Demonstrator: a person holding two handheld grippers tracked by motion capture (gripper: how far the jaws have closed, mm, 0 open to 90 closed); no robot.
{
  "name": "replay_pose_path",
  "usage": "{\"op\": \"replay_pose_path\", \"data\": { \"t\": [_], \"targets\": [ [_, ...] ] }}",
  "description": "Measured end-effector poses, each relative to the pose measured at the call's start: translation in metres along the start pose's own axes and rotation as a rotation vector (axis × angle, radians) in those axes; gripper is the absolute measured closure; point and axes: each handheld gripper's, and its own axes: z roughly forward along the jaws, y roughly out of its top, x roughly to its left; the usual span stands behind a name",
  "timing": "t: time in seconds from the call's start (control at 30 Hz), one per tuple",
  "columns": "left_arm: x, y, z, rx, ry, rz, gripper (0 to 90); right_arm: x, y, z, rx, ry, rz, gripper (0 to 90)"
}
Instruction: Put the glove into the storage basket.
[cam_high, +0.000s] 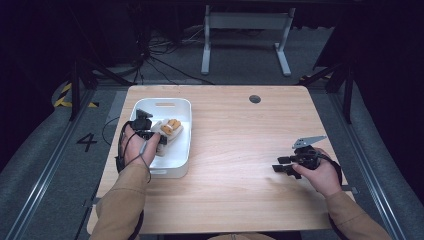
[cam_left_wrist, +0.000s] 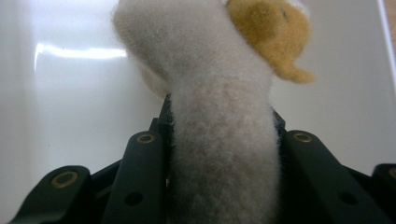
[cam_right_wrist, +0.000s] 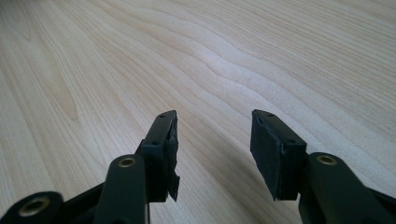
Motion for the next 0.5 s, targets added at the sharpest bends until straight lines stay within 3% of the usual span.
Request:
{"op": "replay_pose_path", "data": {
  "t": [0.23, 0.5],
  "targets": [
    [0.006, -0.003, 0.005, 0.024, 0.005, -0.057, 63.5, 0.0, -0.001, 0.001, 0.005, 0.002, -0.001, 51.5],
    [0.006, -0.007, 0.012, 0.063, 0.011, -0.051, 61.3, 0.001, -0.001, 0.003, 0.007, 0.003, -0.004, 51.3]
  ]
}}
